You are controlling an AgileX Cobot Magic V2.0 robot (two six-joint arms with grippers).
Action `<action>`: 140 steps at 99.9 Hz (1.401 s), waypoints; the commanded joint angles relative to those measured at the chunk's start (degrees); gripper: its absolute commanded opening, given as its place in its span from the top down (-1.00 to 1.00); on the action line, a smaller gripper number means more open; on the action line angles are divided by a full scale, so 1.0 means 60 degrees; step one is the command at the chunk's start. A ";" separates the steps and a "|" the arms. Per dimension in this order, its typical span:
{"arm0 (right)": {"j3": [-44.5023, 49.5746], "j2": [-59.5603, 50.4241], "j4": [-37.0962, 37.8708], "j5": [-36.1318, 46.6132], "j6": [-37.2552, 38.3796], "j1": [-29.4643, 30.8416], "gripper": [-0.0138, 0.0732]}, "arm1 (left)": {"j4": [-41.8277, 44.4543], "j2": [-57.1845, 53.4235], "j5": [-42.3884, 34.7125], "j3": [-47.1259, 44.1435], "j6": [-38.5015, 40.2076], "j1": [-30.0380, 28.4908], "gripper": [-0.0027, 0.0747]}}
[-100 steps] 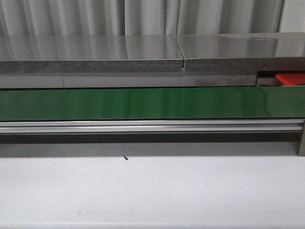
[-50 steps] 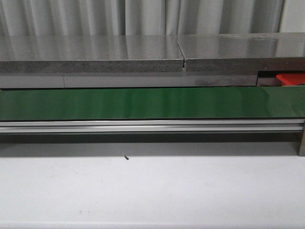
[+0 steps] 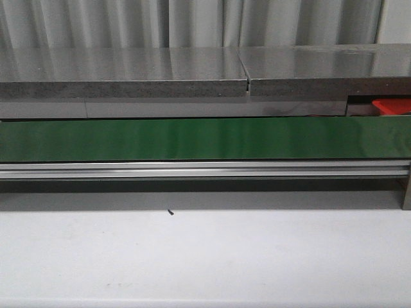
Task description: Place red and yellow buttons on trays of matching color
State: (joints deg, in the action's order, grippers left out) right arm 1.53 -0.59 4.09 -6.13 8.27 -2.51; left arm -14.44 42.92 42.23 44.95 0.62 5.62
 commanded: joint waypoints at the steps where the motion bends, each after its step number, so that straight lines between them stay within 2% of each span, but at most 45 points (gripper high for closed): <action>1: -0.0002 -0.0165 0.0093 0.0780 -0.0008 0.0042 0.84 | -0.0260 0.0073 -0.0640 0.0330 0.0083 -0.0013 0.98; 16: -0.0002 -0.0165 0.0093 0.0780 -0.0008 0.0042 0.84 | -0.0260 0.0207 -0.0624 0.0310 0.0083 -0.0013 0.95; 26: -0.0002 -0.0165 0.0093 0.0780 -0.0008 0.0042 0.84 | -0.0260 0.0374 -0.0624 0.0251 0.0083 -0.0013 0.71; 33: -0.0002 -0.0165 0.0093 0.0780 -0.0008 0.0042 0.84 | -0.0283 0.0458 -0.0624 0.0163 0.0129 -0.0013 0.39; 45: -0.0002 -0.0165 0.0093 0.0780 -0.0008 0.0042 0.84 | -0.0283 0.0575 -0.0624 -0.0037 0.0688 -0.0013 -0.36; 50: -0.0002 -0.0165 0.0093 0.0780 -0.0008 0.0042 0.84 | -0.0283 0.0621 -0.0624 -0.0110 0.0849 -0.0013 -0.62; 57: -0.0002 -0.0165 0.0093 0.0780 -0.0008 0.0042 0.84 | -0.0246 0.0749 -0.0624 -0.0148 0.0907 -0.0013 -0.84; 69: -0.0002 -0.0165 0.0093 0.0780 -0.0008 0.0042 0.84 | 0.0119 0.1004 -0.0853 -0.0148 0.1508 -0.0349 -0.76; 70: -0.0002 -0.0165 0.0093 0.0769 -0.0008 0.0042 0.84 | 0.0236 0.1356 -0.0941 -0.0128 0.1777 -0.1219 -0.76; 99: -0.0002 -0.0165 0.0093 0.0769 -0.0008 0.0042 0.84 | 0.0334 0.2714 -0.0958 0.0042 0.1489 -0.4327 -0.76; 111: -0.0002 -0.0165 0.0093 0.0769 -0.0008 0.0042 0.84 | 0.0501 0.3284 -0.0958 0.0429 0.1331 -0.5337 -0.76; 125: -0.0002 -0.0165 0.0093 0.0769 -0.0008 0.0042 0.84 | 0.0948 0.4145 -0.0925 0.1110 0.1292 -0.5946 -0.76; 140: -0.0002 -0.0165 0.0093 0.0769 -0.0008 0.0042 0.84 | 0.1558 0.5322 -0.0431 0.1911 0.1292 -0.6005 -0.76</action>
State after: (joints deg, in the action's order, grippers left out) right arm 1.53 -0.59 4.09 -6.00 8.27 -2.51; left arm -6.71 72.35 40.33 52.34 8.48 -30.27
